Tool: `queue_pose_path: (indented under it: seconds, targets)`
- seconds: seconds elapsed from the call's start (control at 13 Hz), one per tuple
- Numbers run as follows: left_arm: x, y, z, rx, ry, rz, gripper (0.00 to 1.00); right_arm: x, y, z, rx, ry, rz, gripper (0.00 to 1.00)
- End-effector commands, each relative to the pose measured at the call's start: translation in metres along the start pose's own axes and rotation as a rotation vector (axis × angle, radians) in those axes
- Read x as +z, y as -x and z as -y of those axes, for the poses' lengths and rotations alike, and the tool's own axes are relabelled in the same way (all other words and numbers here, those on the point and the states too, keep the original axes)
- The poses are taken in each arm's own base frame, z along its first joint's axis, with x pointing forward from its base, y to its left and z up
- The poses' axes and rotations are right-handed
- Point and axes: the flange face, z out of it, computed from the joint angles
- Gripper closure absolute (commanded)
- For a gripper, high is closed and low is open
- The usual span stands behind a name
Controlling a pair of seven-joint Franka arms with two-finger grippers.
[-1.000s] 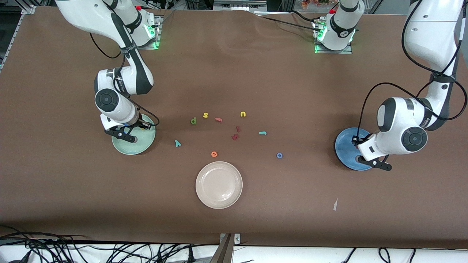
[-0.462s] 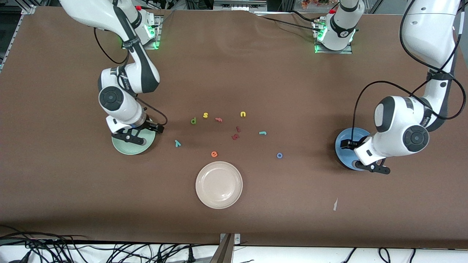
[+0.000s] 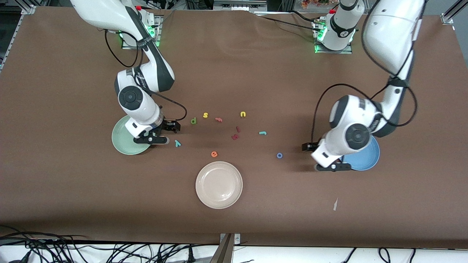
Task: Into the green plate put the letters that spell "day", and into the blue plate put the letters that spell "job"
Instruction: 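Grasp the blue o and cyan y with the left and right grippers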
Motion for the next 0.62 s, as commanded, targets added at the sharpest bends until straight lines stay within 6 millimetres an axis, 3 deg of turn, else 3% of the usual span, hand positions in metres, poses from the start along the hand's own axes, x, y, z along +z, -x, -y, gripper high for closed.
queue_pose_path:
  seconds: [0.0, 0.23, 0.54]
  targets:
    - [0.006, -0.014, -0.037, -0.076, 0.015, -0.015, 0.0, 0.01, -0.023, 0.019, -0.134, -0.018, -0.016, 0.02]
    - [0.03, -0.014, -0.082, -0.123, 0.023, -0.035, 0.0, 0.025, -0.027, 0.017, -0.222, -0.014, -0.019, 0.02]
    - [0.056, -0.013, -0.105, -0.16, 0.046, -0.073, 0.01, 0.049, -0.027, 0.018, -0.243, -0.013, -0.032, 0.1]
